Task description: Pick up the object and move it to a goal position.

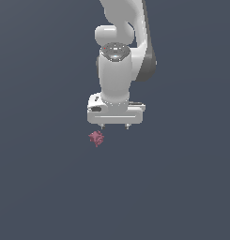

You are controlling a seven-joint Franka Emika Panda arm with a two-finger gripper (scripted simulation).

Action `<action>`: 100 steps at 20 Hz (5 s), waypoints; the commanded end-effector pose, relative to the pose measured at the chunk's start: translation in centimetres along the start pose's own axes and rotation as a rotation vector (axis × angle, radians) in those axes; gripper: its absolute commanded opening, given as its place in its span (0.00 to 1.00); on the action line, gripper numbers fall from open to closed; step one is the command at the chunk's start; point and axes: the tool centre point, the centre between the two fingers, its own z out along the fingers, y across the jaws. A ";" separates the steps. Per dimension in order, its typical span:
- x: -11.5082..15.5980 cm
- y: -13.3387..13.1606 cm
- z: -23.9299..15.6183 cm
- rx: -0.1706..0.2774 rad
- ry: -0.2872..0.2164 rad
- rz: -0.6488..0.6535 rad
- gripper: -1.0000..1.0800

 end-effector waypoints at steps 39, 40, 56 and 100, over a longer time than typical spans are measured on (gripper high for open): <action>-3.5 7.7 8.3 0.008 -0.039 -0.631 0.96; -3.6 7.9 8.5 0.009 -0.040 -0.651 0.96; -4.9 9.6 10.5 0.021 -0.045 -0.816 0.96; -7.1 4.5 13.3 0.020 -0.045 -0.816 0.00</action>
